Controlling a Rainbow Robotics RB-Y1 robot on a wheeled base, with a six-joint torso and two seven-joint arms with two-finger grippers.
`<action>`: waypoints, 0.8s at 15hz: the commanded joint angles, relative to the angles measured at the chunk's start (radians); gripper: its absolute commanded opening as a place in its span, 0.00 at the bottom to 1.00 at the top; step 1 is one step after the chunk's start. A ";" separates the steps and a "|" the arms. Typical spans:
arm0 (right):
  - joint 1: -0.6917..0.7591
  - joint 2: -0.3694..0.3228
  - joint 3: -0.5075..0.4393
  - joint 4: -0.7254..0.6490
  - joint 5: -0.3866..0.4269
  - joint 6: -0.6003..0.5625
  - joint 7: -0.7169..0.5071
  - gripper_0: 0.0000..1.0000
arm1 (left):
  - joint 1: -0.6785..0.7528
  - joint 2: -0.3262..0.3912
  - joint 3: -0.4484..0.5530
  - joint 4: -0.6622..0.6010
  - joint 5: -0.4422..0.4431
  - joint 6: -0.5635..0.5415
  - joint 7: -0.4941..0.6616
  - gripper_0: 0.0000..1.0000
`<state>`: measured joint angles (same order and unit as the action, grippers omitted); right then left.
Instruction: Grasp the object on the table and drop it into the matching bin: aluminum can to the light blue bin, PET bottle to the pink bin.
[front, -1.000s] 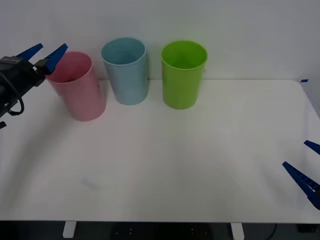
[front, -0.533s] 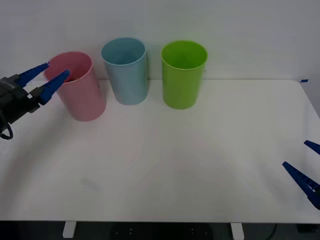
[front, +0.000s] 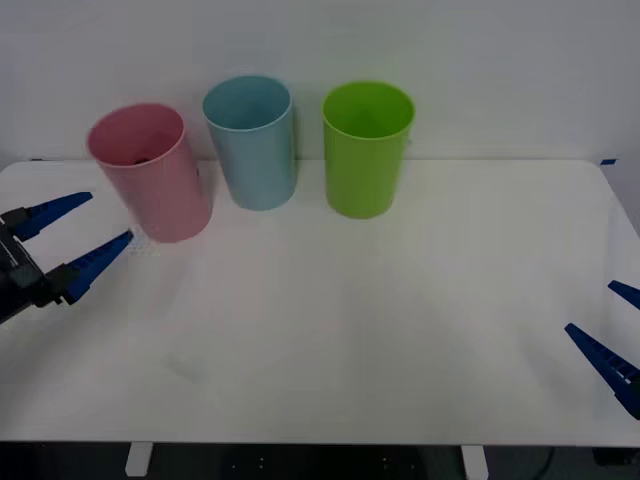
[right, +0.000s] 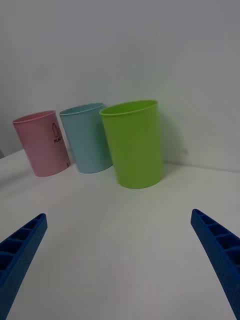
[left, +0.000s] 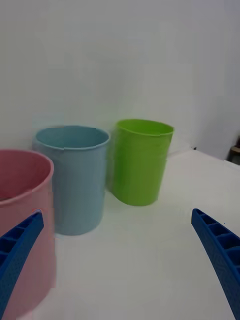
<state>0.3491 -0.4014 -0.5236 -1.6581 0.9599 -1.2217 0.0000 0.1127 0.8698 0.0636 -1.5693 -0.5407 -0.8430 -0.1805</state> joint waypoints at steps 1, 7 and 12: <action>0.000 0.000 0.000 0.000 0.000 0.000 0.000 1.00 | 0.062 0.000 0.001 0.000 -0.005 -0.047 -0.099 1.00; 0.000 0.000 0.000 0.000 0.000 0.000 0.000 1.00 | 0.165 0.000 0.050 0.002 -0.022 -0.146 -0.149 1.00; 0.000 0.000 0.000 0.000 0.000 0.000 0.000 1.00 | 0.226 0.000 0.067 0.002 -0.031 -0.176 -0.155 1.00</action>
<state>0.3491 -0.4014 -0.5236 -1.6581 0.9599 -1.2217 0.0000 0.3339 0.8698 0.1304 -1.5679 -0.5691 -1.0143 -0.3348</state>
